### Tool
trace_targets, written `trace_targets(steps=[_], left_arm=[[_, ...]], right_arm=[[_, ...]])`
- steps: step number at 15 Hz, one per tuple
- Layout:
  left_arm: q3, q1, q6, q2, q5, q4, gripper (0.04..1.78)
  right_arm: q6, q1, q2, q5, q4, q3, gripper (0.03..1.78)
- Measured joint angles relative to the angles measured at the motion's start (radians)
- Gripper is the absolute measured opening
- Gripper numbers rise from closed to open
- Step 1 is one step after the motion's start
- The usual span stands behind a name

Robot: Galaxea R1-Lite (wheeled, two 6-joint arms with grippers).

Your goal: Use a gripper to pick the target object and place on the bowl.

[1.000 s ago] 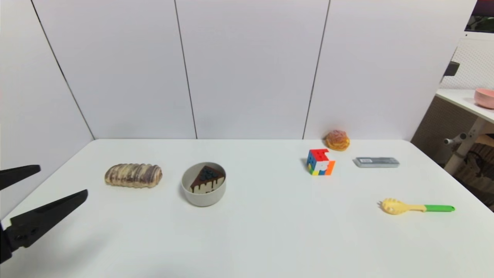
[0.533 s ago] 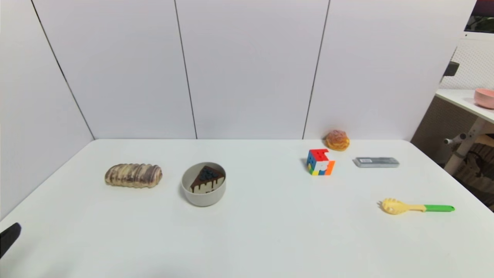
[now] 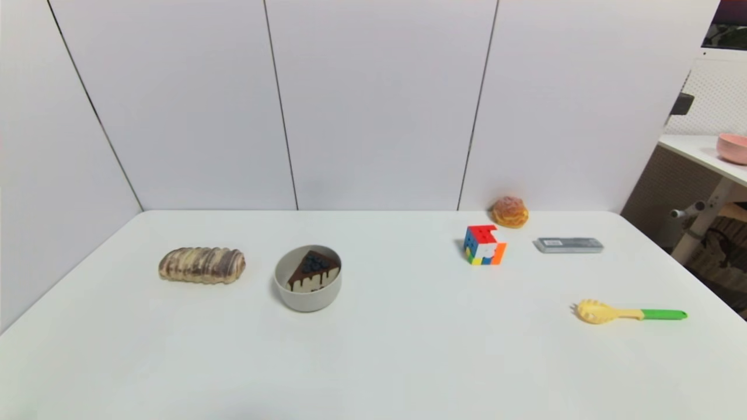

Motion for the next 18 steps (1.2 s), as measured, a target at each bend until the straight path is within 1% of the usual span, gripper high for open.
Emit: trace_targets(steps=[2, 3, 4, 6, 10, 16, 18], left_arm=[[0.104, -0.001, -0.005, -0.051, 0.027, -0.024, 1.7], [0.133, -0.001, -0.005, -0.066, 0.061, -0.014, 1.7], [0.147, -0.001, -0.019, -0.076, 0.076, -0.006, 1.7], [0.157, -0.001, -0.074, -0.087, 0.078, -0.012, 1.71], [0.161, -0.001, -0.125, -0.092, 0.086, -0.011, 1.71], [0.162, -0.001, -0.133, -0.093, 0.091, -0.011, 1.71], [0.162, -0.001, -0.133, -0.093, 0.092, -0.011, 1.71]], right_arm=[[0.0, 0.0, 0.0, 0.0, 0.0, 0.0, 1.71], [0.0, 0.0, 0.0, 0.0, 0.0, 0.0, 1.71], [0.0, 0.0, 0.0, 0.0, 0.0, 0.0, 1.71], [0.0, 0.0, 0.0, 0.0, 0.0, 0.0, 1.71], [0.0, 0.0, 0.0, 0.0, 0.0, 0.0, 1.71], [0.001, 0.0, 0.0, 0.0, 0.0, 0.0, 1.71], [-0.007, 0.0, 0.0, 0.007, -0.001, 0.0, 1.71]])
